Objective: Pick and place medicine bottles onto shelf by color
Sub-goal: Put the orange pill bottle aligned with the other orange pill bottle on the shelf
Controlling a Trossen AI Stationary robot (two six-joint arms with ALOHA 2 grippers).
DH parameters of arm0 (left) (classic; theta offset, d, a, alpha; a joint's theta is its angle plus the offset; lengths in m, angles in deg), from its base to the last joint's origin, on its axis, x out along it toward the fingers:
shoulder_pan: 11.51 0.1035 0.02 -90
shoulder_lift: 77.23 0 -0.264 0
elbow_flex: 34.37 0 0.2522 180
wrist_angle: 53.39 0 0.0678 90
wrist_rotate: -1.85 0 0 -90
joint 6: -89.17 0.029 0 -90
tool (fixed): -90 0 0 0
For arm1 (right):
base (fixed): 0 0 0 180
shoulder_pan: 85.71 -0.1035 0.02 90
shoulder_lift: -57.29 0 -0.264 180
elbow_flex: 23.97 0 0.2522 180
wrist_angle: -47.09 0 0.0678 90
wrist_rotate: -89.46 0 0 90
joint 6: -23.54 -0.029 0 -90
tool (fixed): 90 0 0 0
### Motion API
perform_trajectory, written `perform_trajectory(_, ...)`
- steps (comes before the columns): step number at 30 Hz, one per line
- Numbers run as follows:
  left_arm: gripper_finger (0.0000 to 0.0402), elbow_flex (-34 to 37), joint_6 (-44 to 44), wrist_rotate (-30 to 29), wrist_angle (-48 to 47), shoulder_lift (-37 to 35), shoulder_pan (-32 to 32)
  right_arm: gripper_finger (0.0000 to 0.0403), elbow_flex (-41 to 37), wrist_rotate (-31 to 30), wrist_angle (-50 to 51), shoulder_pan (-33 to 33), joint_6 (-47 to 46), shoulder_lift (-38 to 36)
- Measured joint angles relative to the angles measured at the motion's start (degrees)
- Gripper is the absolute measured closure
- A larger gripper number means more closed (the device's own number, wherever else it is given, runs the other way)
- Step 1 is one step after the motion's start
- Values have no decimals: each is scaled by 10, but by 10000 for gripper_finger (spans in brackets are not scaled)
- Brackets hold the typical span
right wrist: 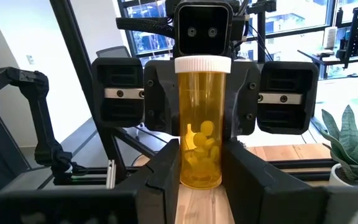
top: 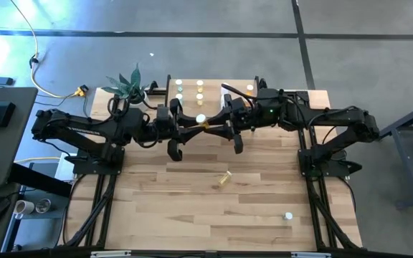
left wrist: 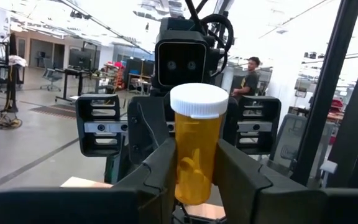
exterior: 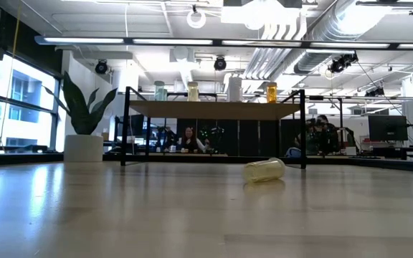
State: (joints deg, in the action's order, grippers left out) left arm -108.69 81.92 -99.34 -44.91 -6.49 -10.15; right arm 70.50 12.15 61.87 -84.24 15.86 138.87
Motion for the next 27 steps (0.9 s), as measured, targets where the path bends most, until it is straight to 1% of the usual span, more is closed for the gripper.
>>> perform_trajectory(8,315,0,0,2,-18,0,0,307,0,-8,15,0,5,1)
perform_trajectory(10,315,0,0,2,-28,0,0,299,0,-10,22,0,7,2)
perform_trajectory(13,315,0,0,0,-45,0,0,275,0,-12,44,-1,2,3)
perform_trajectory(16,316,0,0,-8,-65,0,0,249,0,-30,76,-1,2,3)
perform_trajectory(19,316,0,12,-27,-85,0,0,231,0,-34,121,2,2,0)
perform_trajectory(27,316,0,8,-47,-154,0,0,224,0,-36,260,30,11,-9)
